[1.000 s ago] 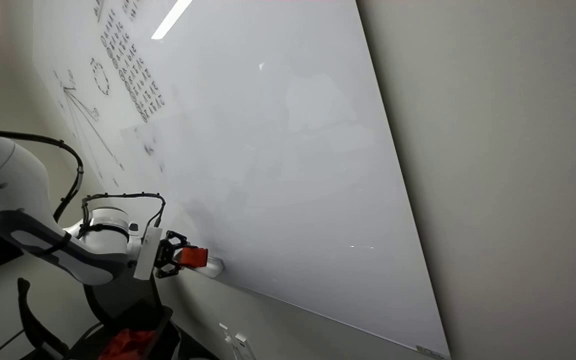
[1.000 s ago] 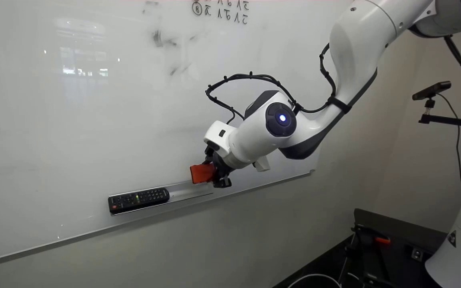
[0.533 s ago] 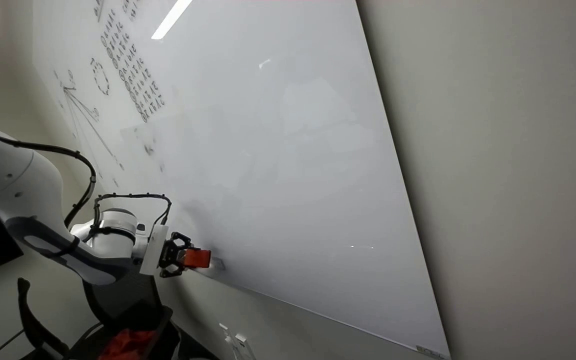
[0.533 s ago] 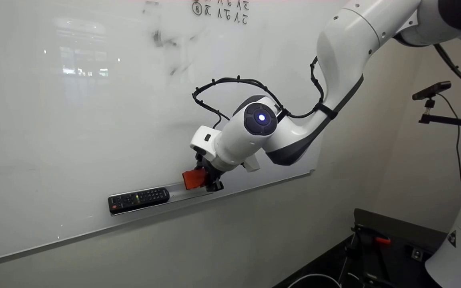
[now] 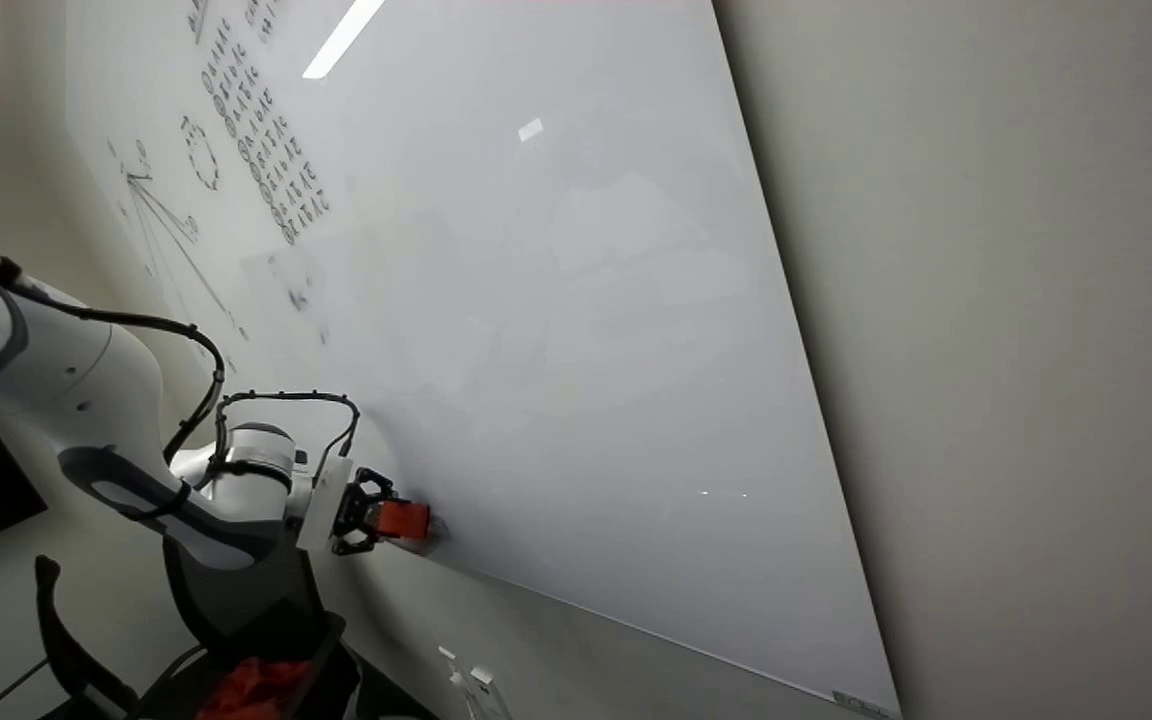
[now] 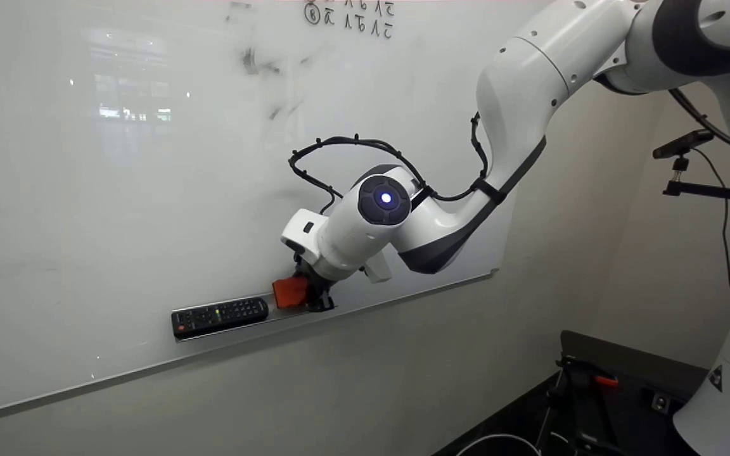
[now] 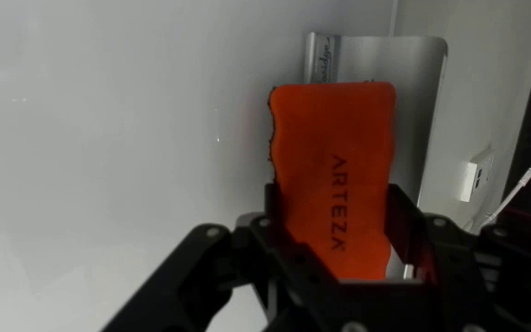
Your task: Use the whiteboard eraser to erase the scribble on the whiteboard
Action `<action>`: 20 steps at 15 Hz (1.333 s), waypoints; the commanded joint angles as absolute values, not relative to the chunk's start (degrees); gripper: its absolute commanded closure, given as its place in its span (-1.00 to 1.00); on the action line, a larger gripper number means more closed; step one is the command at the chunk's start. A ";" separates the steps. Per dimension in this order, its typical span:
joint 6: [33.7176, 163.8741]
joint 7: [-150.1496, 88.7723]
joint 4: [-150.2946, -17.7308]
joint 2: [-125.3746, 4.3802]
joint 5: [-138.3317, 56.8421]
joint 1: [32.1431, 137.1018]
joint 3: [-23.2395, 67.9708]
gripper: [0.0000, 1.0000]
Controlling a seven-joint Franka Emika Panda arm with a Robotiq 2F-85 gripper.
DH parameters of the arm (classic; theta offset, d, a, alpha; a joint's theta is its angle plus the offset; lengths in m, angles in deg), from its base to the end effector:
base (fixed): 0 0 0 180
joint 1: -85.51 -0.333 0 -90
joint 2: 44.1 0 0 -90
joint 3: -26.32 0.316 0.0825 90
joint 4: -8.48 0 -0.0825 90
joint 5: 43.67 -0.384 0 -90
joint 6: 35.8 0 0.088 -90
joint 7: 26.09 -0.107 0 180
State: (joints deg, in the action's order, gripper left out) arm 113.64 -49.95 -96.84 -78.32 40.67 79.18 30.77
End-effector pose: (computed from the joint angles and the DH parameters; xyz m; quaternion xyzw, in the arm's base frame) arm 0.6340 0.1391 0.2084 0.8069 0.4507 0.1820 0.3356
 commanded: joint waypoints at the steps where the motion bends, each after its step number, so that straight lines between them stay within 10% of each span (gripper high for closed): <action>1: 116.26 -46.53 -94.05 -80.55 35.60 80.34 31.70 0.39; 9: 115.32 -35.69 -93.90 -79.94 20.65 79.21 31.41 0.39; 12: 114.49 -34.32 -93.01 -80.08 19.22 77.87 30.19 -0.59; 20: 112.82 -35.97 -93.07 -78.82 20.92 75.01 27.78 -1.00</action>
State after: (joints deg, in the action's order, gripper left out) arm 114.90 -36.25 -92.92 -80.11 20.53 76.82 29.15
